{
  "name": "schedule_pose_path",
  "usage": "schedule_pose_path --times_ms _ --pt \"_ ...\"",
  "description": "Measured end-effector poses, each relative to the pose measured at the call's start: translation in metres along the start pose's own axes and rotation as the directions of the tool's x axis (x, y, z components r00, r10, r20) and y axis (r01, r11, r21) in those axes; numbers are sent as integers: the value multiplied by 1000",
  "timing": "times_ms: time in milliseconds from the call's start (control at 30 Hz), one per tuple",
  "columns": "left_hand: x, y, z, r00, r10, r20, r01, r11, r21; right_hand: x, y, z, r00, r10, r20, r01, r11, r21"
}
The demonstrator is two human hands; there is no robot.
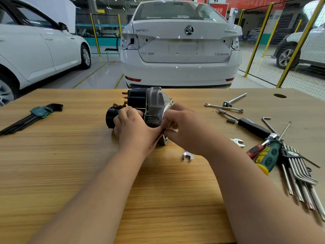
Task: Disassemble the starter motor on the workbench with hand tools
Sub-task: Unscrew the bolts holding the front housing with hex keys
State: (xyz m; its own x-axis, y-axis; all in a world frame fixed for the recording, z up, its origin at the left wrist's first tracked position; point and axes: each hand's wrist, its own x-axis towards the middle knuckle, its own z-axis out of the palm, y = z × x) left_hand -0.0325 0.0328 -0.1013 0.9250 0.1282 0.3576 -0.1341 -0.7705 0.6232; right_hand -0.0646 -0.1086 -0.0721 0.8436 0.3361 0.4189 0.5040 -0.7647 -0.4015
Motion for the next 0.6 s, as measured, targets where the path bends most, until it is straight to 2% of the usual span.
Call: schedule_pose_path --times_ms 67,200,267,333,400,467,533,600 --pt "-2 3 -1 1000 -14 -8 14 1000 5 1 0 1 999 -3 33 5 998 -55" --pt "-1 3 -2 1000 -23 -8 23 1000 -10 -1 2 0 1000 -27 4 27 1000 -12" --pt "1 1 -1 1000 -10 0 10 1000 0 -3 5 -2 999 -15 -36 17 998 62" --pt "1 -1 1 1000 3 -9 -3 1000 4 -3 9 -6 992 80 -101 -59 978 202" --pt "2 -2 3 1000 -3 -20 3 1000 4 -1 12 -6 963 244 -114 -169 877 451" --pt "3 -1 4 1000 -5 -23 5 1000 3 5 15 -2 922 384 -61 -240 686 687" --pt "3 -1 5 999 -2 -33 2 1000 -4 11 16 3 882 471 -4 -271 515 813" --pt "2 -1 5 999 7 -45 -7 1000 -9 16 17 7 854 519 37 -288 411 865"
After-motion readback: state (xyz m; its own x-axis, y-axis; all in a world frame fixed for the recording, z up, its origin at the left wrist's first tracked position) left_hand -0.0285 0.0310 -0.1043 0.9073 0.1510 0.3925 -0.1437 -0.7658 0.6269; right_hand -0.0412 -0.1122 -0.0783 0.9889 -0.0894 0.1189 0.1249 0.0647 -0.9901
